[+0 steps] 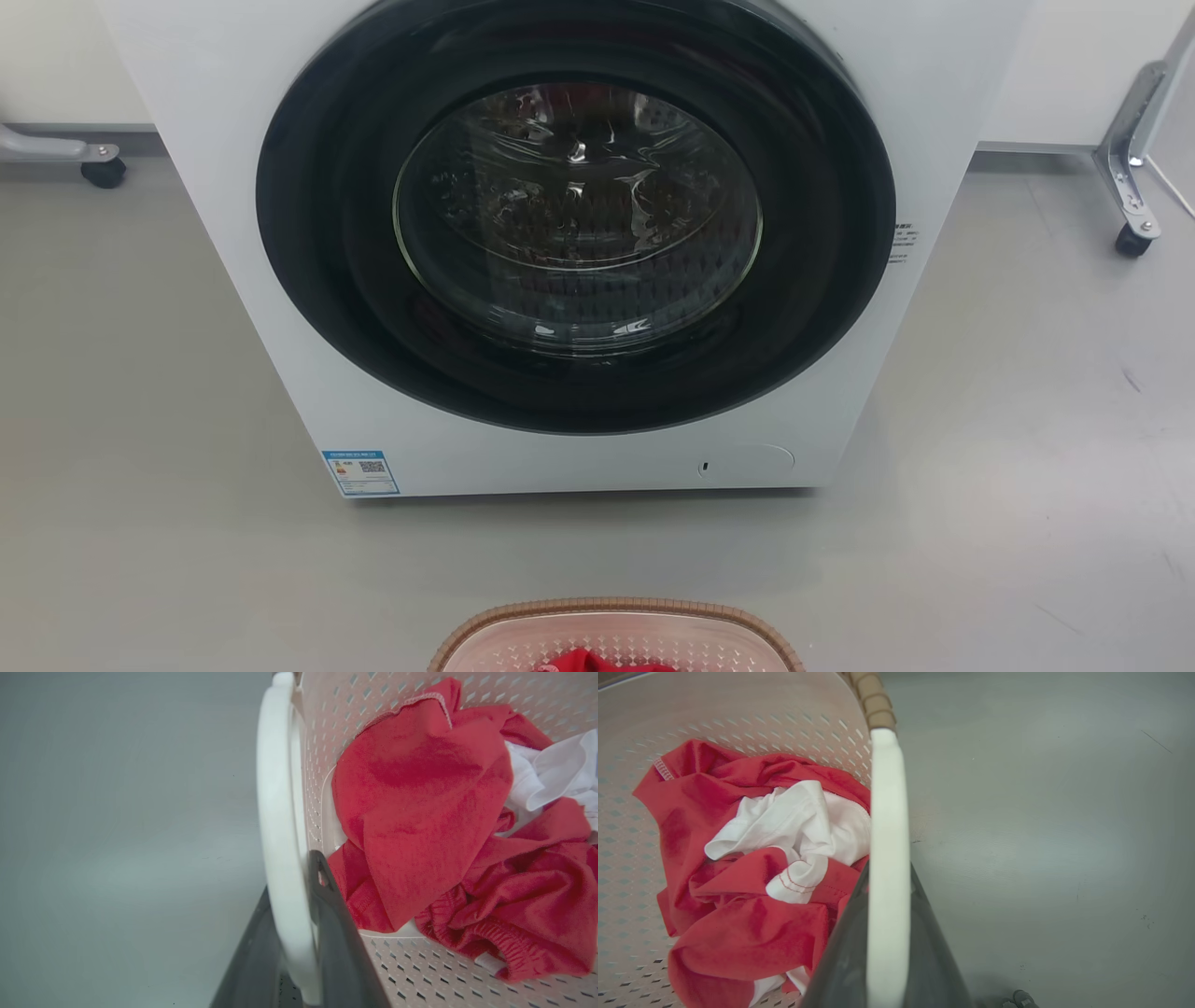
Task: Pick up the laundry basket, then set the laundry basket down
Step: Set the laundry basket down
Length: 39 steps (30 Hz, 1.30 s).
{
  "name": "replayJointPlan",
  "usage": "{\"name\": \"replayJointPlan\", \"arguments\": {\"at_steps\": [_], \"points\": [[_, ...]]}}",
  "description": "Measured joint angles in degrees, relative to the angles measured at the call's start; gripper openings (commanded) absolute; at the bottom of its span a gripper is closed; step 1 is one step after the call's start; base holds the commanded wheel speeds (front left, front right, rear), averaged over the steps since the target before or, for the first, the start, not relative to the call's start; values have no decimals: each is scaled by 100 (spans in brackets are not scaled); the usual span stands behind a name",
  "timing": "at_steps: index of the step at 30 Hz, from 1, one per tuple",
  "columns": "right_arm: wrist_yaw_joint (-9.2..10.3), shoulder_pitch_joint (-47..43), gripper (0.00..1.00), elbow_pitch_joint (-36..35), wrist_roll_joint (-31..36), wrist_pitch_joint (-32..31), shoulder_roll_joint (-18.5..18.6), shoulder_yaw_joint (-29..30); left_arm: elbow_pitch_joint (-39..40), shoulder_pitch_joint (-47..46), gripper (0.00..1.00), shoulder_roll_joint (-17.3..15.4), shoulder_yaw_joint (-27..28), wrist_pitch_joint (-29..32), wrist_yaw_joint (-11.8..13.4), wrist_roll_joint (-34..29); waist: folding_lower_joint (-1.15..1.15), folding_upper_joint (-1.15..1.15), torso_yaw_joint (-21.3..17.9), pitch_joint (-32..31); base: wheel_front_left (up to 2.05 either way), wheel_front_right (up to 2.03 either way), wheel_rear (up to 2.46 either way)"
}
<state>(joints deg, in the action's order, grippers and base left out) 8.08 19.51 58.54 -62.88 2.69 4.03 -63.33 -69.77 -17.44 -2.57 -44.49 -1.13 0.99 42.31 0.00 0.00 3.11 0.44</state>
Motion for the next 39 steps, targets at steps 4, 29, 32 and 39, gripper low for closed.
{"name": "replayJointPlan", "arguments": {"at_steps": [4, 29, 32, 39], "points": [[0, 7, 0, 16, -76, 42, 0, -45, -8, -2, 0, 1, -10, -7, -5, 8, 0, 0, -2, 17, 0, 0, 0], [0, 1604, 0, 286, -110, 202, 16, -135, 171, -1221, 0, -13, 68, -209, 132, 99, 1, 0, -52, 1074, 0, 0, 0], [0, 1836, 0, 310, -89, 249, 26, -126, 220, -1438, 0, -25, 75, -226, 177, 99, 1, 0, -51, 1312, 0, 0, 0], [0, 2238, 0, 381, -4, 294, 45, -113, 330, -1791, 0, -44, 86, -250, 256, 99, 1, 1, -39, 1806, 0, 0, 0]]}}
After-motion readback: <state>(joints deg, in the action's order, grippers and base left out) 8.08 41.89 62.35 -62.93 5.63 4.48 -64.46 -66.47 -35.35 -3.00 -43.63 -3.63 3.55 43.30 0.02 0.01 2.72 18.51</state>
